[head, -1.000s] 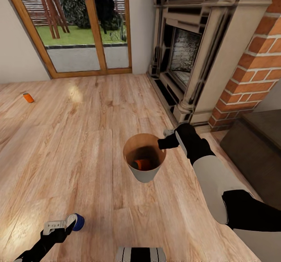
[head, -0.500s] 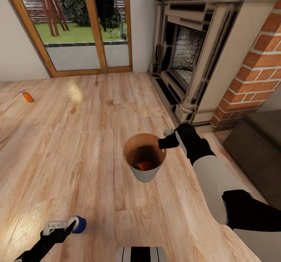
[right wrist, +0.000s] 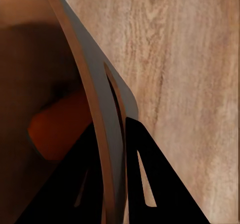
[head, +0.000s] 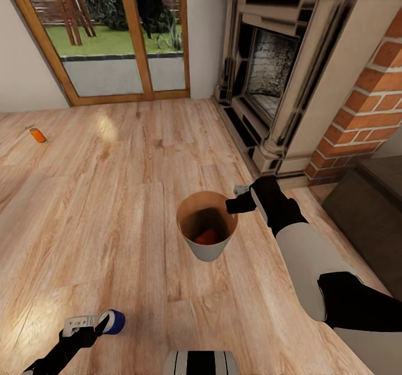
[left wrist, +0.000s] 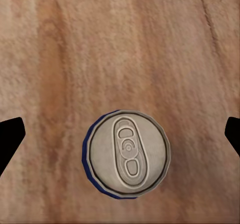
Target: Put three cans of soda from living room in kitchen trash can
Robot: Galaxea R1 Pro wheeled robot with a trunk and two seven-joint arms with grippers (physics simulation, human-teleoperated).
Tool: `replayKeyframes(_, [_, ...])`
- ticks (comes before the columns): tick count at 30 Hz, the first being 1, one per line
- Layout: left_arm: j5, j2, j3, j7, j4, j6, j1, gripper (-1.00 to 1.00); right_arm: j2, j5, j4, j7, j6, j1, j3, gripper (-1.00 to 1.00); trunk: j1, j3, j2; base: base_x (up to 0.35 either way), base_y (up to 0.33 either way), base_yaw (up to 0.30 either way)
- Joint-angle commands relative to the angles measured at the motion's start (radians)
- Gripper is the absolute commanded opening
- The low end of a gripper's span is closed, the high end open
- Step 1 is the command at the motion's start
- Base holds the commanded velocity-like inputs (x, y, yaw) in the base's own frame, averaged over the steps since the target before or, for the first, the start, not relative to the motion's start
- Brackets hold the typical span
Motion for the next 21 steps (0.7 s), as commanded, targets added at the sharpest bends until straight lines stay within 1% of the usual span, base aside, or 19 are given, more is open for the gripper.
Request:
replayKeyframes(1, [-0.001, 0.0, 0.0, 0.0, 0.0, 0.0, 0.0, 1.0, 0.0, -0.034, 0.0, 0.008, 0.006, -0.001, -0.001, -1.0, 0.0, -0.004, 0.0, 0.0, 0.0, 0.0])
replayKeyframes(2, [-0.001, 0.0, 0.0, -0.001, 0.0, 0.0, 0.0, 1.0, 0.0, -0.034, 0.0, 0.008, 0.006, -0.001, -0.001, -1.0, 0.001, -0.008, -0.001, 0.0, 0.0, 0.0])
replayKeyframes(14, [0.003, 0.0, -0.001, -0.002, 0.0, -0.001, 0.0, 1.0, 0.0, -0.034, 0.0, 0.008, 0.006, 0.0, 0.0, -1.0, 0.001, -0.008, -0.001, 0.0, 0.0, 0.0])
replayKeyframes(21, [0.0, 0.0, -0.001, -0.001, 0.0, -0.001, 0.0, 1.0, 0.0, -0.035, 0.0, 0.008, 0.006, 0.001, -0.001, -1.0, 0.004, -0.035, -0.002, 0.0, 0.0, 0.0])
